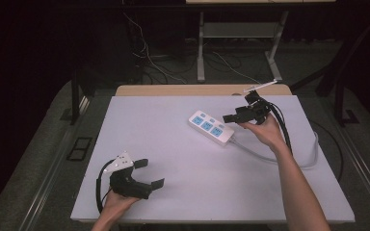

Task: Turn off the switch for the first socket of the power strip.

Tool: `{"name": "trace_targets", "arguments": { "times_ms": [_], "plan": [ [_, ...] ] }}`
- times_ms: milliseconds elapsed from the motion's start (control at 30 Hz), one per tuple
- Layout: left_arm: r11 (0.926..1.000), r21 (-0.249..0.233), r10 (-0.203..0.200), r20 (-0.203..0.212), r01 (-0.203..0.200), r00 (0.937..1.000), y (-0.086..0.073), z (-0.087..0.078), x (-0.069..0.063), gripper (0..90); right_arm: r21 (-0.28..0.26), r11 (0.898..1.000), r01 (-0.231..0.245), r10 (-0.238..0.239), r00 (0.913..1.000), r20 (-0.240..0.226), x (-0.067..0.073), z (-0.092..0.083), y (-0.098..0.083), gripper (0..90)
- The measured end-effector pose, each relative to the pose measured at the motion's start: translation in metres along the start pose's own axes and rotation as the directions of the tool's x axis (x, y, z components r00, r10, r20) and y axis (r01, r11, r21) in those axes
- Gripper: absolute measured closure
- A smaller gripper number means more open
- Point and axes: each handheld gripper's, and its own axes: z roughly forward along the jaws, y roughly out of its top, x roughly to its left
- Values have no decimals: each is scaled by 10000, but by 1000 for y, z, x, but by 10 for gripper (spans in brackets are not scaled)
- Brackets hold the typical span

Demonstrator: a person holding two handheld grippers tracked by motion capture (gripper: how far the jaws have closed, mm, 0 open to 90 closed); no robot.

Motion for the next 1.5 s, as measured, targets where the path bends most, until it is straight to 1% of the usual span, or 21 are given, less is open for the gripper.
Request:
{"name": "trace_targets", "arguments": {
  "times_ms": [33, 67, 300, 333, 367, 400, 433, 467, 500, 533, 633, 667, 700, 733, 767, 867, 1000, 1033, 1133, 1400, 1500],
  "plan": [
    [10000, -9, -5, -13, 5, 10000, 0, 0, 0, 0, 0, 10000, 0, 0, 10000, 0, 0, 0, 0, 243],
    [10000, -6, -3, -24, 3, 10000, 0, 0, 0, 0, -19, 10000, -35, 34, 10000, -79, -1, 1, 0, 264],
    [9999, -79, 79, -56, -79, 10000, -1, 0, 1, 0, 91, 9999, -67, 70, 9995, -306, -6, 9, -2, 467],
    [9999, -74, 68, -63, -68, 10000, -1, 0, 1, 0, 104, 9999, -85, 88, 9993, -352, -7, 11, -2, 521],
    [9999, -75, 69, -69, -70, 10000, -1, 0, 1, 0, 104, 9999, -85, 88, 9993, -352, -7, 11, -2, 521],
    [10000, -70, 63, -75, -64, 10000, -1, 0, 1, 0, 113, 9999, -48, 52, 9993, -383, -8, 12, -2, 554],
    [9999, -72, 72, -80, -72, 9999, -1, 0, 1, 0, 123, 9999, -51, 56, 9991, -427, -8, 13, -3, 584],
    [9999, -78, 73, -80, -74, 9999, -1, 0, 1, 0, 83, 9999, -78, 82, 9983, -581, -10, 16, -3, 648],
    [9999, -83, 78, -73, -79, 9999, -1, 0, 1, 0, 83, 9999, -78, 82, 9983, -581, -10, 16, -3, 648],
    [9999, -82, 80, -72, -81, 9999, -1, 0, 1, 0, 77, 9999, -93, 97, 9979, -641, -11, 18, -3, 693],
    [9999, -77, 79, -72, -80, 9999, -1, 0, 1, 0, 50, 9999, -136, 139, 9974, -703, -12, 21, -4, 715],
    [9999, -81, 95, -77, -95, 9999, -1, -1, 1, 0, 19, 9997, -224, 224, 9970, -743, -14, 23, -4, 748],
    [9999, -81, 96, -81, -96, 9999, -1, -1, 1, 0, 19, 9997, -224, 224, 9970, -743, -14, 23, -4, 748],
    [9999, -75, 97, -85, -98, 9999, -1, -1, 1, 0, 9, 9996, -272, 272, 9969, -745, -14, 26, -5, 776],
    [9999, -78, 96, -86, -96, 9999, -1, -1, 1, 0, 9, 9996, -272, 272, 9969, -745, -14, 26, -5, 776],
    [9999, -79, 106, -84, -107, 9999, -1, -1, 1, 0, 74, 9994, -339, 344, 9961, -815, -17, 31, -6, 831],
    [9999, -91, 105, -74, -106, 9999, -1, -1, 2, 0, 87, 9991, -410, 416, 9955, -852, -18, 34, -7, 863],
    [9999, -95, 98, -75, -99, 9999, -1, -1, 2, 0, 109, 9991, -413, 421, 9956, -839, -19, 36, -7, 886],
    [9999, -88, 105, -84, -106, 9999, -1, -1, 2, 0, 103, 9991, -414, 421, 9956, -834, -20, 38, -8, 896],
    [9999, -78, 113, -87, -113, 9999, -1, -1, 2, 0, 245, 9978, -610, 626, 9955, -714, -26, 44, -10, 897],
    [9999, -67, 107, -86, -108, 9999, -1, -1, 3, 0, 297, 9972, -688, 708, 9948, -738, -27, 47, -12, 897]
  ]
}}
